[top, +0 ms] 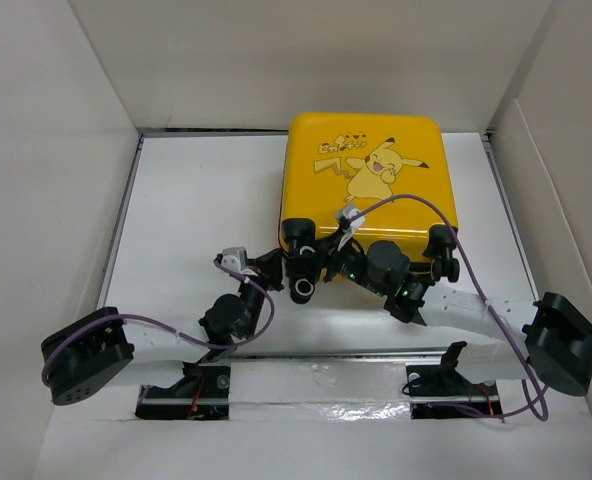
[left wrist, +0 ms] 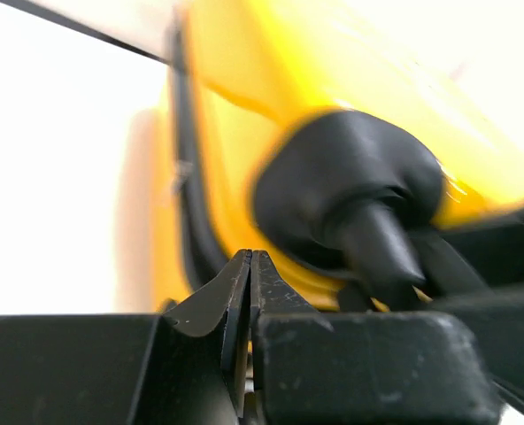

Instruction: Pack the luggage

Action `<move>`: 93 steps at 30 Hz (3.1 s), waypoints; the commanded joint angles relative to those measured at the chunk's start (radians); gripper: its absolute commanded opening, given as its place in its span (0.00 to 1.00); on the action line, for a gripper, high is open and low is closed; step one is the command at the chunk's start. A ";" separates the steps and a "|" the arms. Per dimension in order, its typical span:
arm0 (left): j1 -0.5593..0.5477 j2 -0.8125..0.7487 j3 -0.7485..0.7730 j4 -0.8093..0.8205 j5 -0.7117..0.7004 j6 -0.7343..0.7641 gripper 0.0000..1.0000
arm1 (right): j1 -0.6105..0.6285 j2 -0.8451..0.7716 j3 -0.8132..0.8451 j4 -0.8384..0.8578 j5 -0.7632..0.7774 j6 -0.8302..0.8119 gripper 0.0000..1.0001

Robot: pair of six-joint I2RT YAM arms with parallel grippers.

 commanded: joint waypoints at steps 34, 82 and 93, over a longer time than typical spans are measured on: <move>0.007 0.276 0.141 0.192 0.149 -0.064 0.00 | 0.023 0.004 0.093 0.191 -0.081 0.047 0.22; 0.034 0.145 0.087 -0.207 -0.059 -0.127 0.00 | 0.023 -0.073 -0.011 0.185 -0.001 0.037 0.20; 0.239 -0.147 -0.012 -0.572 -0.052 -0.344 0.00 | 0.014 -0.245 -0.133 0.049 0.061 -0.011 0.18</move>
